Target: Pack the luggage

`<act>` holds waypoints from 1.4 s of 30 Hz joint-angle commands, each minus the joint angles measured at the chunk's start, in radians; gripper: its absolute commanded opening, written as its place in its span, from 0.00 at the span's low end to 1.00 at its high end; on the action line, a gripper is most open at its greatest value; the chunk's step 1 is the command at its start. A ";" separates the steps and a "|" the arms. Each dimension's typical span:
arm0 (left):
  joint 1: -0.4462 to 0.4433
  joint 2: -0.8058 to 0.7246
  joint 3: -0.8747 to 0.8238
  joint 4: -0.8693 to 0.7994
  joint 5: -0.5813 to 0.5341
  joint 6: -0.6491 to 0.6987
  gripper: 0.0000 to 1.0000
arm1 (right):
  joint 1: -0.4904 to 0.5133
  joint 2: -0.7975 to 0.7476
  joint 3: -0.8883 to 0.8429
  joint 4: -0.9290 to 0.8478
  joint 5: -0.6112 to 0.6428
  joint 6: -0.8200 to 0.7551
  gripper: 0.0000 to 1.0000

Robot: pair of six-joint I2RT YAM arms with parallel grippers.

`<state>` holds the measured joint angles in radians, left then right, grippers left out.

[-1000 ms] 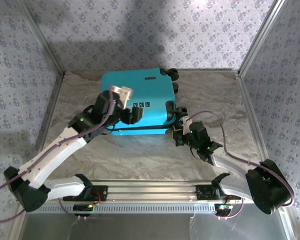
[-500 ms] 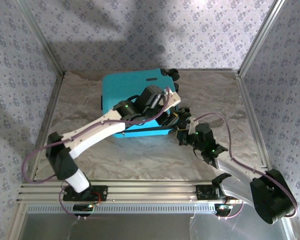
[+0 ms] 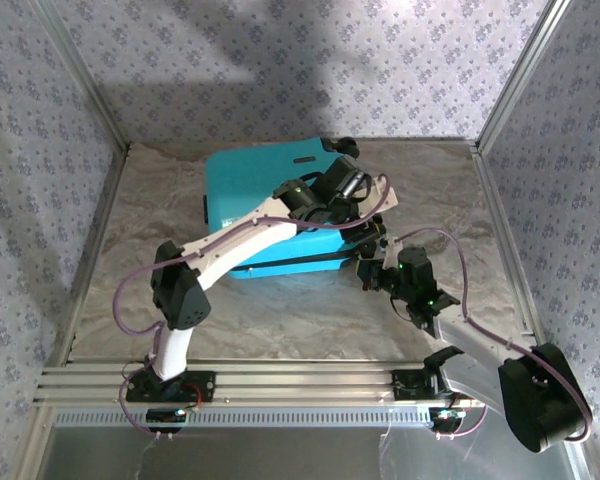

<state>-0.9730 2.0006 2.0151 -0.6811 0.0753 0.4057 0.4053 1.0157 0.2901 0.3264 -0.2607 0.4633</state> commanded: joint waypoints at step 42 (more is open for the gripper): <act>-0.036 0.399 0.512 -0.366 -0.138 0.179 0.62 | -0.109 -0.149 -0.039 -0.123 -0.059 -0.034 0.00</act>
<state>-1.0168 2.3711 2.4859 -0.9874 -0.0311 0.5755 0.3153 0.8944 0.2600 0.2424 -0.3340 0.4507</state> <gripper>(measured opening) 0.641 0.052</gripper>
